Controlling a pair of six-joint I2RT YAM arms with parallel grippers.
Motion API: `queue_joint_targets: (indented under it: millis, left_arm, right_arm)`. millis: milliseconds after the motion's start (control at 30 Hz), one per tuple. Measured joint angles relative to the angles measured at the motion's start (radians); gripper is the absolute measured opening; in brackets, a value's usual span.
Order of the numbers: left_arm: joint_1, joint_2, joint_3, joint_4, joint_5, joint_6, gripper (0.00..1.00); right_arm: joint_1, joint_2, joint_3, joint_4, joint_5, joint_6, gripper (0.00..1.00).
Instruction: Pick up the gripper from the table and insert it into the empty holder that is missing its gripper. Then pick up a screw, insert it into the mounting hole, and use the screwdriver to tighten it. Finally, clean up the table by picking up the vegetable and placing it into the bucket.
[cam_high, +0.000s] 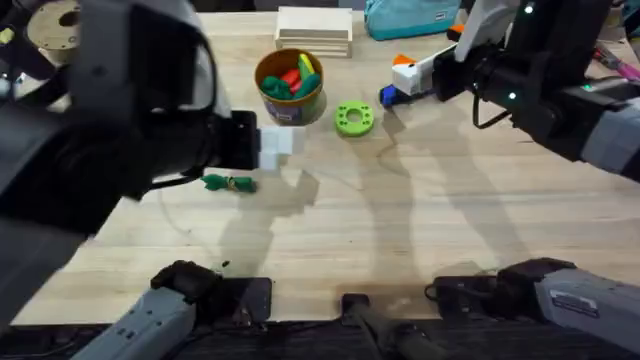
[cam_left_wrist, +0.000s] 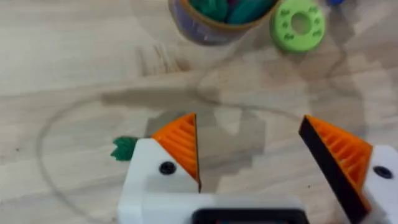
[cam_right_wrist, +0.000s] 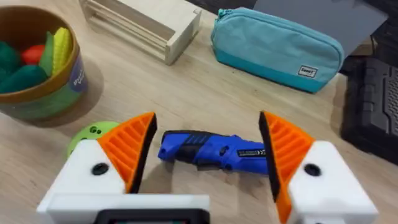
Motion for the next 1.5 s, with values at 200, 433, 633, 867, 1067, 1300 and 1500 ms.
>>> queue_joint_targets:
  millis: [200, 433, 633, 867, 1067, 1300, 1500]
  left_arm:
    - [0.164, 0.199, 0.008, -0.179, -0.002, -0.226, 0.985]
    - [0.263, 0.203, 0.008, -0.280, -0.103, -0.702, 0.986]
    - [0.263, 0.300, 0.009, -0.182, -0.138, -0.956, 0.985]
    - [0.263, 0.459, 0.009, -0.126, -0.183, -1.058, 0.988]
    - [0.263, 0.607, 0.009, -0.102, -0.183, -1.093, 0.981]
    - [0.263, 0.641, 0.010, -0.069, -0.174, -1.113, 0.283]
    - [0.263, 0.641, 0.010, -0.066, -0.172, -1.117, 0.021]
  right_arm:
    - [0.000, 0.000, 0.000, 0.000, 0.000, 0.000, 0.959]
    - [0.000, 0.000, 0.000, 0.000, 0.000, 0.000, 0.959]
    - [0.000, 0.000, 0.000, 0.000, -0.001, 0.000, 0.959]
    - [0.000, 0.000, 0.000, 0.000, -0.003, 0.000, 0.959]
    - [0.000, 0.000, 0.000, 0.000, -0.003, 0.000, 0.959]
    - [0.000, 0.000, 0.000, -0.002, -0.003, 0.000, 0.958]
    - [0.000, 0.000, 0.000, -0.003, -0.003, 0.000, 0.960]
